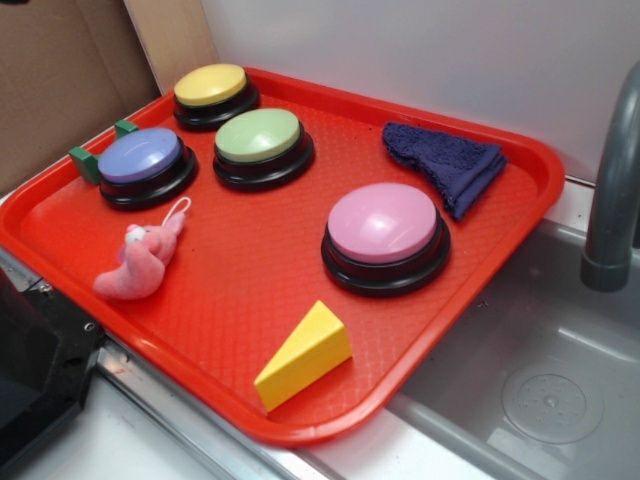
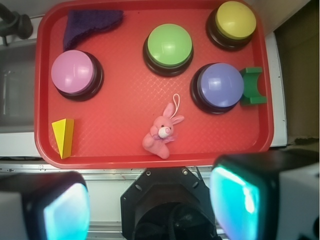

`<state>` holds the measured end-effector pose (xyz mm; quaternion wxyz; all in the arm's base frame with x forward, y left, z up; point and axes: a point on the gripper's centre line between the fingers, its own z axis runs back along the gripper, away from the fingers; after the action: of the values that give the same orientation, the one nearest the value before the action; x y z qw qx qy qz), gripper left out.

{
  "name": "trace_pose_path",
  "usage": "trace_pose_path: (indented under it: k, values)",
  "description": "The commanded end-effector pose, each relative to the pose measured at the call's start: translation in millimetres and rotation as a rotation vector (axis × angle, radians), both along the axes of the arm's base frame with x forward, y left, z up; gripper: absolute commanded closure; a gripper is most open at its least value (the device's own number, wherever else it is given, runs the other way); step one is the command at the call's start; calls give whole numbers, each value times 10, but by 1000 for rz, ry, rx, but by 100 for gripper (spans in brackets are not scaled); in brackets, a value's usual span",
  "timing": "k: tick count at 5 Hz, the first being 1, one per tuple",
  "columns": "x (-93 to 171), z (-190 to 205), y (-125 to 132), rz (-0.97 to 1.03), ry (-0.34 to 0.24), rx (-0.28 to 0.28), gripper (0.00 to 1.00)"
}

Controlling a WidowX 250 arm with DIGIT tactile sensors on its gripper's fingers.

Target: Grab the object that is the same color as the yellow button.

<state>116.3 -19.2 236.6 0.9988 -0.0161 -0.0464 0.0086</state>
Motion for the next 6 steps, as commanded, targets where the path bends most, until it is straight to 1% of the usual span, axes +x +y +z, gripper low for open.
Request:
trace_pose_path:
  k: [1, 2, 4, 5, 6]
  values:
    - [0, 0, 0, 0, 0, 0, 0]
    - [72, -196, -198, -16, -34, -12, 0]
    - [240, -800, -797, -58, -55, -24, 0]
    - [315, -1123, -1121, -102, -15, -62, 0]
    - [378, -1426, -1267, -162, 31, -58, 0]
